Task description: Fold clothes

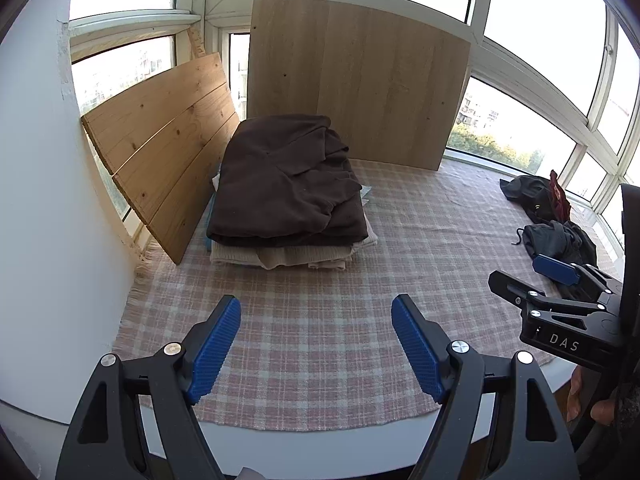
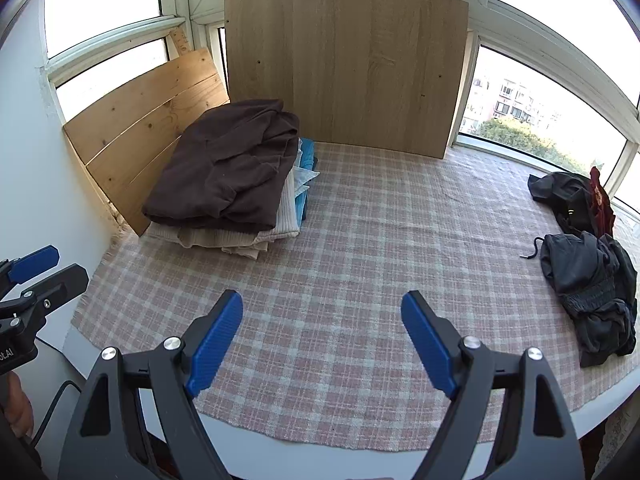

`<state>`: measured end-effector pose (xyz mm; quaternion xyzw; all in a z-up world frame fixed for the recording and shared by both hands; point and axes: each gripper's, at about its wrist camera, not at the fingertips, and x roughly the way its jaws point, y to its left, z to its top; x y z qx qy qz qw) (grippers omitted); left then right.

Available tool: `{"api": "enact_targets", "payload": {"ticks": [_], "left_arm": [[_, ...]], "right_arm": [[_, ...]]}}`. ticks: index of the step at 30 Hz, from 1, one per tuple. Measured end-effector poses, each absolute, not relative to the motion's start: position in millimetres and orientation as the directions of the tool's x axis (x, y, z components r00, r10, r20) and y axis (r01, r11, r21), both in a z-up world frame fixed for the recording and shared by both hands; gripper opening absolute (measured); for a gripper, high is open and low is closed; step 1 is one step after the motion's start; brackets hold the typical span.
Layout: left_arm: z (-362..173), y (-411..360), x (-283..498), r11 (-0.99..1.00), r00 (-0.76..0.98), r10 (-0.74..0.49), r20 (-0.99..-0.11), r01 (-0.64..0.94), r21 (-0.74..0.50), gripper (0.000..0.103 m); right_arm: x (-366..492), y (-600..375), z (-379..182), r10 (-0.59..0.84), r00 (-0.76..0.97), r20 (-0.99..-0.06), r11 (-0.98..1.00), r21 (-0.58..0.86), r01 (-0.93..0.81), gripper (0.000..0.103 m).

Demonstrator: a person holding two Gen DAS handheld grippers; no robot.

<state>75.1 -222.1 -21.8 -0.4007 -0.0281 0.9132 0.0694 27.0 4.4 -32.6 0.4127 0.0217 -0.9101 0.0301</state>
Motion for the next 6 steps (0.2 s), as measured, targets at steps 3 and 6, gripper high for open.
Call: {"api": "enact_targets", "payload": {"ticks": [3,6], "left_arm": [[-19.5,-220.6,76.6,-0.992,-0.685,0.124,-0.717,-0.099,-0.078,0.076],[-19.9,-222.6,73.7,-0.991,-0.675,0.133,-0.726,-0.094,-0.094,0.076]], "right_arm": [[27.4,4.9,-32.0,-0.035,-0.663,-0.747,-0.997,-0.017,0.072,0.081],[25.2,5.5,-33.1,-0.039,-0.658,-0.752,-0.997,-0.015,0.076,0.081]]}}
